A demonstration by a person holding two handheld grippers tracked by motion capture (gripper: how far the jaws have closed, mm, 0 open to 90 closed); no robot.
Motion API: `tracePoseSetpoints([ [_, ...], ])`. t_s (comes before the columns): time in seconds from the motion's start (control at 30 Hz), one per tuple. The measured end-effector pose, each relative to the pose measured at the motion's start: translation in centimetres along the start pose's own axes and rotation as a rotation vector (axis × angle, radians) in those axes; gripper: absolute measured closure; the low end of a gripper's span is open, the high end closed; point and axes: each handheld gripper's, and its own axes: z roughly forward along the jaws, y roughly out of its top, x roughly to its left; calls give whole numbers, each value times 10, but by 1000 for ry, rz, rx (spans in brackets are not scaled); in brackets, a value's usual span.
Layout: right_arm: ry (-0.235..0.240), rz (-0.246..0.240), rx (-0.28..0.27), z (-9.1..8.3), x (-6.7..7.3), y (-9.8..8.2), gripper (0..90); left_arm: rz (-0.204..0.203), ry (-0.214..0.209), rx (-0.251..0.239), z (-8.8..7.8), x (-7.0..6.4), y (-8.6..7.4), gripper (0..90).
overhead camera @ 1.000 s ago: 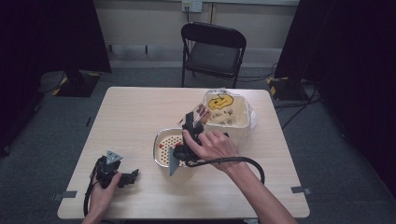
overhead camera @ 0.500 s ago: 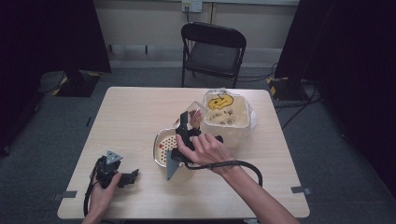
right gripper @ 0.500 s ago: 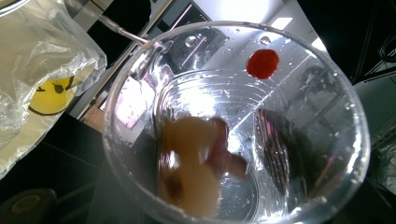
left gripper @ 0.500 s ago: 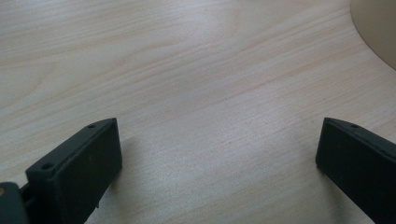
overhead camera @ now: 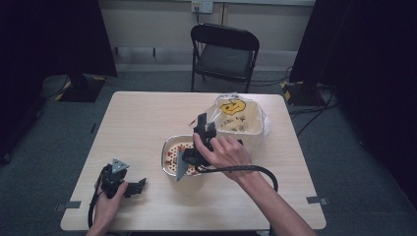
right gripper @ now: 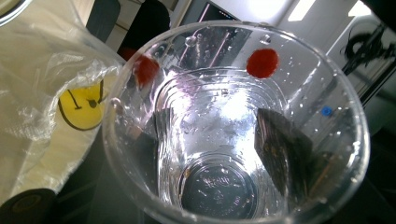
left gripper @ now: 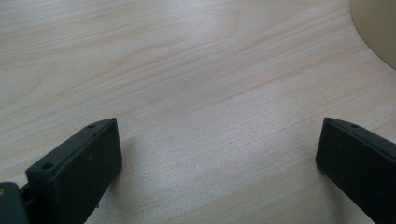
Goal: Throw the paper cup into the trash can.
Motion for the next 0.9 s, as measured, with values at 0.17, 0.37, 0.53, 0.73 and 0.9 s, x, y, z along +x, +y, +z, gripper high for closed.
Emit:
tracePoseSetpoints([
  [0.17, 112, 251, -41, -2, -6, -10, 484, -1, 0, -1, 0, 0, 0, 0],
  [0.37, 298, 647, -117, 0, -17, -31, 489, -2, 0, -2, 0, 0, 0, 0],
  [0.53, 424, 939, -218, 3, -15, -45, 490, -1, 0, -1, 0, 0, 0, 0],
  [0.73, 530, 1220, -295, 10, -9, -61, 492, 0, 0, 0, 0, 0, 0, 0],
  [0.9, 638, 1466, -389, 16, -2, -79, 492, 0, 0, 0, 0, 0, 0, 0],
])
